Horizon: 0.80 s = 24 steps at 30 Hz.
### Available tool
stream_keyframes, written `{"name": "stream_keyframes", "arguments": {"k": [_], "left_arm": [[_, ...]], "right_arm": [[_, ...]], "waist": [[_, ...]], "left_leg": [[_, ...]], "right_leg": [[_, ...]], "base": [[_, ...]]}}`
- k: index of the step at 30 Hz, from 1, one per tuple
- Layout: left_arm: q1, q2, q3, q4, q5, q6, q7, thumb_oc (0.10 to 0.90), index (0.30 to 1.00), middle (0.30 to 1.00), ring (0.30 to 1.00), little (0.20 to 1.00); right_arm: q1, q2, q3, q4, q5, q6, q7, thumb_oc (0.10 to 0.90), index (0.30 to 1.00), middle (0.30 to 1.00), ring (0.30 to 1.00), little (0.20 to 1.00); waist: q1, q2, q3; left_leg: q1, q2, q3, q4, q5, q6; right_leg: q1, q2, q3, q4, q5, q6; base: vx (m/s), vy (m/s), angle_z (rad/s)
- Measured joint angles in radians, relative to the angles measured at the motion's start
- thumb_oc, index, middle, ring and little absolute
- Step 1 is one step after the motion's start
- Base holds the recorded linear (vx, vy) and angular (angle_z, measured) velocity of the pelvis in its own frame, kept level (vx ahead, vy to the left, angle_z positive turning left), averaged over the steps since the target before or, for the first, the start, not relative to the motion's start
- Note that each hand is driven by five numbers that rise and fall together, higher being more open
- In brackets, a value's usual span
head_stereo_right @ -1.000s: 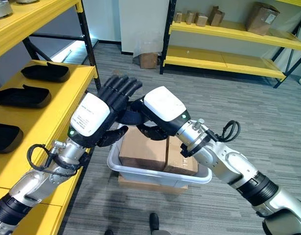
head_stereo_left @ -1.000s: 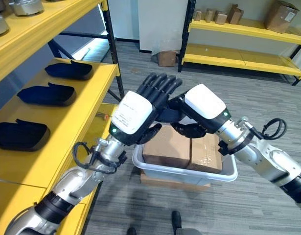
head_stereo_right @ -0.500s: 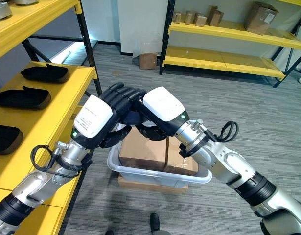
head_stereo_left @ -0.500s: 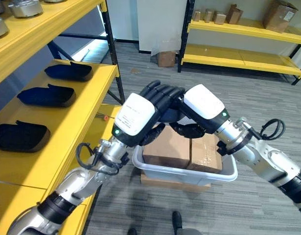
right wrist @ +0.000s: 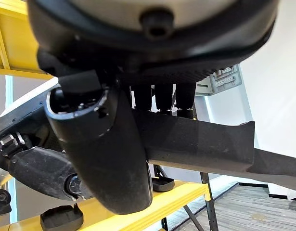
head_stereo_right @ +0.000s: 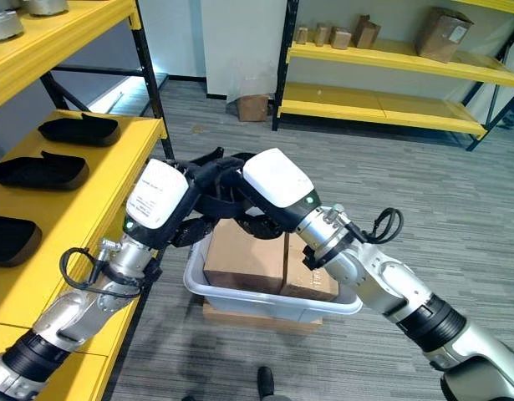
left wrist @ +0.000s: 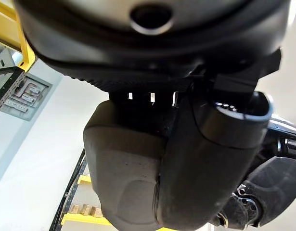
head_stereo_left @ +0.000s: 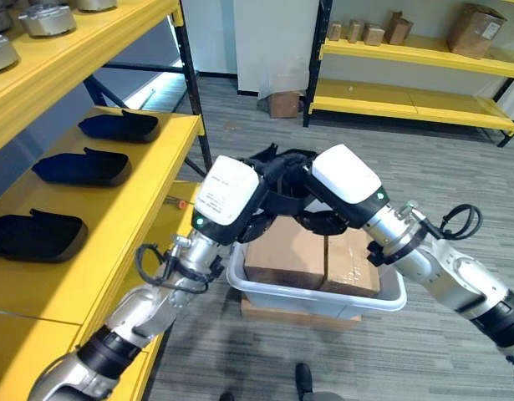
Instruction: Move parts from the plastic box to the shelf.
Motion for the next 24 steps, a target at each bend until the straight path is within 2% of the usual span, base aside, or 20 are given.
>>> {"name": "stream_keyframes", "arguments": {"k": [7, 8, 9, 10, 12, 15, 22, 24], "left_arm": [[0.0, -0.007, 0.003, 0.004, 0.018, 0.008, 0.008, 0.4, 0.3, 0.3, 0.3, 0.3], [0.0, -0.015, 0.006, 0.005, 0.018, 0.008, 0.007, 0.4, 0.3, 0.3, 0.3, 0.3], [0.0, -0.019, 0.008, 0.007, 0.019, 0.008, 0.007, 0.4, 0.3, 0.3, 0.3, 0.3], [0.0, -0.024, 0.012, 0.008, 0.02, 0.009, 0.008, 0.4, 0.3, 0.3, 0.3, 0.3], [0.006, -0.031, 0.028, 0.009, 0.026, 0.01, 0.007, 0.4, 0.3, 0.3, 0.3, 0.3], [0.036, -0.031, 0.067, 0.017, 0.027, 0.028, 0.004, 0.4, 0.3, 0.3, 0.3, 0.3], [0.133, -0.03, 0.133, 0.046, 0.027, 0.041, 0.0, 0.4, 0.3, 0.3, 0.3, 0.3], [0.153, -0.029, 0.149, 0.051, 0.026, 0.051, -0.001, 0.4, 0.3, 0.3, 0.3, 0.3]], "right_arm": [[0.0, 0.009, 0.0, 0.0, 0.0, -0.002, 0.0, 0.4, 0.3, 0.3, 0.3, 0.3], [0.001, 0.01, -0.001, 0.0, 0.0, -0.004, 0.0, 0.443, 0.36, 0.36, 0.36, 0.36], [0.003, 0.016, -0.005, 0.0, 0.001, -0.004, 0.001, 0.812, 0.876, 0.876, 0.876, 0.876], [0.01, 0.03, -0.015, 0.0, 0.002, -0.003, 0.001, 0.9, 1.0, 1.0, 1.0, 1.0], [0.016, 0.037, -0.029, -0.007, 0.019, -0.003, 0.001, 0.9, 1.0, 1.0, 1.0, 1.0], [0.092, 0.038, -0.143, -0.072, 0.039, -0.02, -0.004, 0.9, 1.0, 1.0, 1.0, 1.0], [0.205, 0.039, -0.296, -0.127, 0.079, -0.027, -0.032, 0.9, 1.0, 1.0, 1.0, 1.0], [0.215, 0.039, -0.307, -0.129, 0.079, -0.026, -0.037, 0.9, 1.0, 1.0, 1.0, 1.0]], "waist": [[-0.013, 0.0, 0.0], [-0.015, 0.0, 0.0], [-0.016, 0.0, 0.0], [-0.018, 0.0, 0.0], [-0.021, 0.0, 0.0], [-0.025, 0.0, 0.0], [-0.029, 0.0, 0.0], [-0.028, 0.0, 0.0]], "left_leg": [[0.0, 0.0, 0.001, 0.0, 0.0, 0.0], [0.0, 0.0, 0.001, 0.0, 0.0, 0.0], [0.0, 0.0, 0.001, 0.0, 0.0, 0.0], [0.0, 0.0, 0.001, 0.0, 0.0, 0.0], [0.001, 0.0, 0.002, -0.001, -0.001, 0.0], [0.002, 0.001, 0.005, -0.001, -0.002, 0.0], [0.003, 0.001, 0.01, -0.001, -0.003, 0.0], [0.005, 0.001, 0.016, -0.001, -0.004, 0.001]], "right_leg": [[0.0, 0.0, 0.001, 0.0, 0.0, 0.0], [0.0, 0.0, 0.001, 0.0, 0.0, 0.0], [0.0, 0.001, 0.001, 0.0, 0.0, 0.0], [0.0, 0.001, 0.001, 0.0, 0.0, 0.0], [0.0, 0.001, 0.002, 0.0, 0.0, 0.0], [-0.001, 0.002, 0.006, 0.0, 0.0, 0.001], [-0.002, 0.002, 0.009, -0.001, -0.002, 0.002], [-0.003, 0.001, 0.012, -0.001, -0.002, 0.003]], "base": [[0.0, 0.0, 0.0], [0.0, 0.0, 0.0], [0.0, 0.0, 0.0], [0.0, 0.0, 0.0], [0.0, 0.0, 0.0], [0.0, -0.001, -0.02], [0.0, 0.0, 0.0], [-0.01, -0.003, -0.05]]}}
